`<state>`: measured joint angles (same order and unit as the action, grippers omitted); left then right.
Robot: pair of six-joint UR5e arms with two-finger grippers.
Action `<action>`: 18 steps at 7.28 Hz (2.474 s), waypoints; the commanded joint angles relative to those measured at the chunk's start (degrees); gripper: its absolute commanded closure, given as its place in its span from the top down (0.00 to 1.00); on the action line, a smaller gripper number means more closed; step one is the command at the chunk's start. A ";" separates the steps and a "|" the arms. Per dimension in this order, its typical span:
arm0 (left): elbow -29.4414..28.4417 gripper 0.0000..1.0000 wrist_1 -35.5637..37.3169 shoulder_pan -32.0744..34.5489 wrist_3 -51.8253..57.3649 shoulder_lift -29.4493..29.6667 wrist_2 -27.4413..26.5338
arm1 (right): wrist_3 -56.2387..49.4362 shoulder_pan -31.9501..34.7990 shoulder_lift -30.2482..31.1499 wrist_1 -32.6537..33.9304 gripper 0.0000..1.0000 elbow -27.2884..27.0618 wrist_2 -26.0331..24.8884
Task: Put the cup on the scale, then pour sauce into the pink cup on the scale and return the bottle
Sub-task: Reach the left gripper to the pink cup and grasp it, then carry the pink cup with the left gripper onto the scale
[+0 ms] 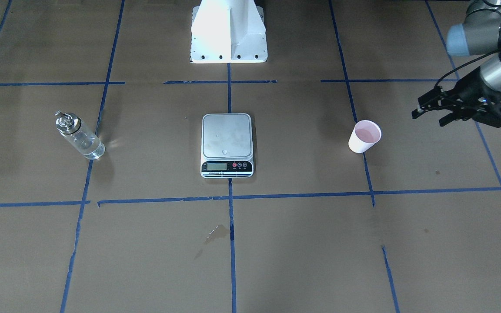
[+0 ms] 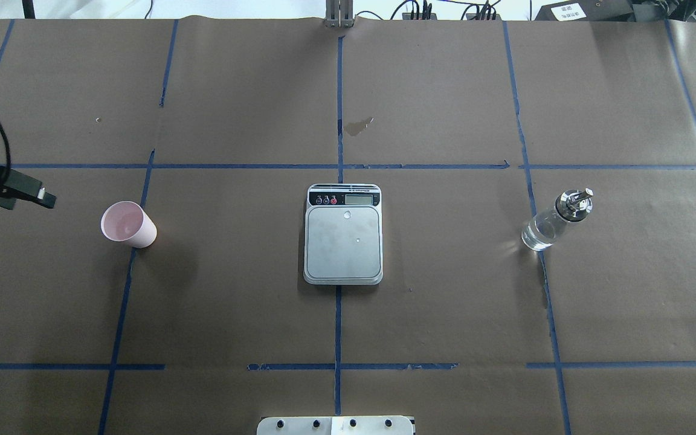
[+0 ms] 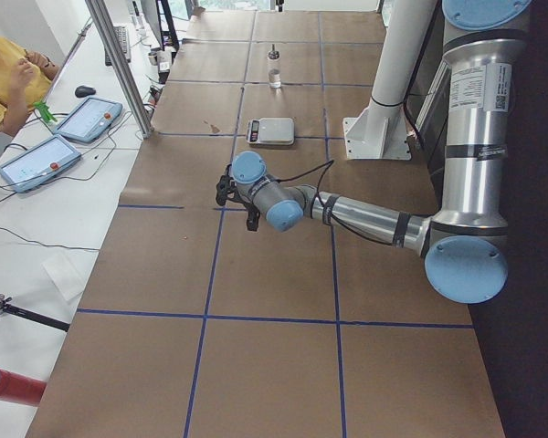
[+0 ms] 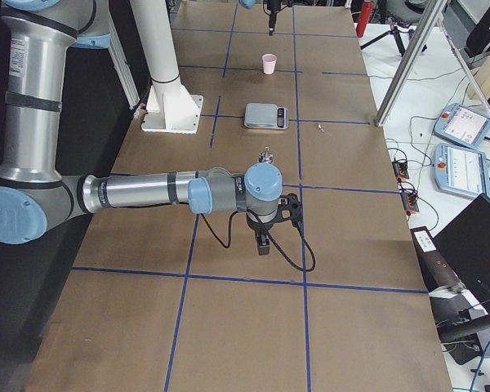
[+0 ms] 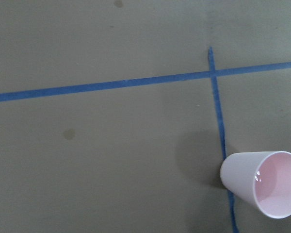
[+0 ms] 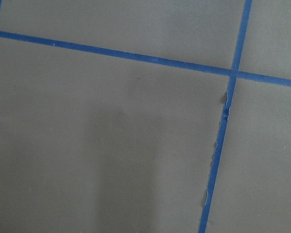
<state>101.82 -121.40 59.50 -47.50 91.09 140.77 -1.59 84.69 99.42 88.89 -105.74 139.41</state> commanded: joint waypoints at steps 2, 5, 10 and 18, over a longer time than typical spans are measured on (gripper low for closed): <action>-1.00 0.98 0.11 -9.29 -9.00 3.83 -13.63 | 0.01 -0.93 -0.01 -0.12 1.00 0.10 0.07; -1.19 0.95 0.20 -12.63 -9.18 3.92 -13.68 | 0.01 -1.02 -0.10 -0.12 1.00 0.10 -0.02; -0.06 0.00 5.61 -12.65 -8.92 4.79 -13.50 | -0.25 -1.11 -1.42 -3.60 1.00 -0.43 0.77; -3.52 0.00 25.26 -22.11 -35.97 38.96 -18.12 | 38.60 -12.27 -19.53 -7.33 1.00 -8.96 3.06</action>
<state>101.57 -94.40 40.71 -80.51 127.05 125.85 34.71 73.66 80.92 81.56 -114.60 142.57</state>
